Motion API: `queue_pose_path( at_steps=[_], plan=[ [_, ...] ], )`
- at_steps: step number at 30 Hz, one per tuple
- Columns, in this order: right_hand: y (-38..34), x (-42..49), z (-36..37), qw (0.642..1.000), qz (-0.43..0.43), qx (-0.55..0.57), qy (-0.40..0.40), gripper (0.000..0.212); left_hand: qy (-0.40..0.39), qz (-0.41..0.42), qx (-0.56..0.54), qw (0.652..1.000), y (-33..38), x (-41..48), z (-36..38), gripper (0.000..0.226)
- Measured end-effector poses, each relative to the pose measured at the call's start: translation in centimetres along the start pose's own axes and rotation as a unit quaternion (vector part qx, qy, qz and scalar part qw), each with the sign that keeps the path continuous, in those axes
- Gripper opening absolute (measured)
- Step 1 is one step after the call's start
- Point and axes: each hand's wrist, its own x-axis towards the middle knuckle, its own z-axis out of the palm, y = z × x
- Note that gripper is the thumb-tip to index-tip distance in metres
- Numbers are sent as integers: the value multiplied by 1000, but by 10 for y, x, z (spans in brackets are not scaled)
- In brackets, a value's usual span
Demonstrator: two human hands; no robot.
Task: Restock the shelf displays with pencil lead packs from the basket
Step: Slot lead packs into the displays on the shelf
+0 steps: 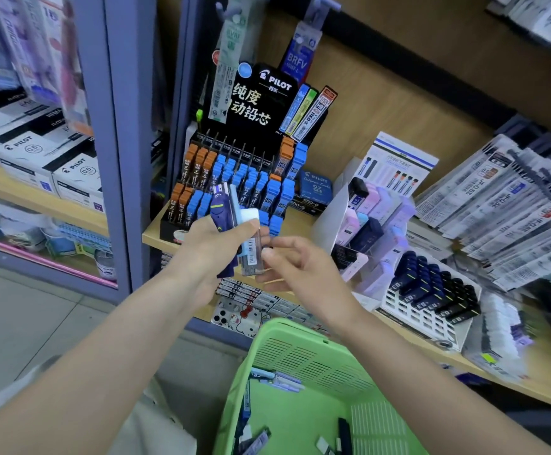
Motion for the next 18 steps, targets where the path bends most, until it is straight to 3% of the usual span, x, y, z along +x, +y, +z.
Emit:
queue_pose_path(
  at_steps=[6,9,12,18],
  plan=[
    [8,-23,-26,999,13,-32,32,31,-31,1,111,993,-8,-16,35,16],
    [11,-44,-47,998,61,-5,9,21,-61,9,152,986,-15,-20,55,24],
    [18,-67,-72,995,96,6,28,8,-109,11,156,982,-22,-28,77,14],
    [35,-109,-130,989,97,-30,108,20,-165,-9,122,979,-40,-43,119,9]
  ],
)
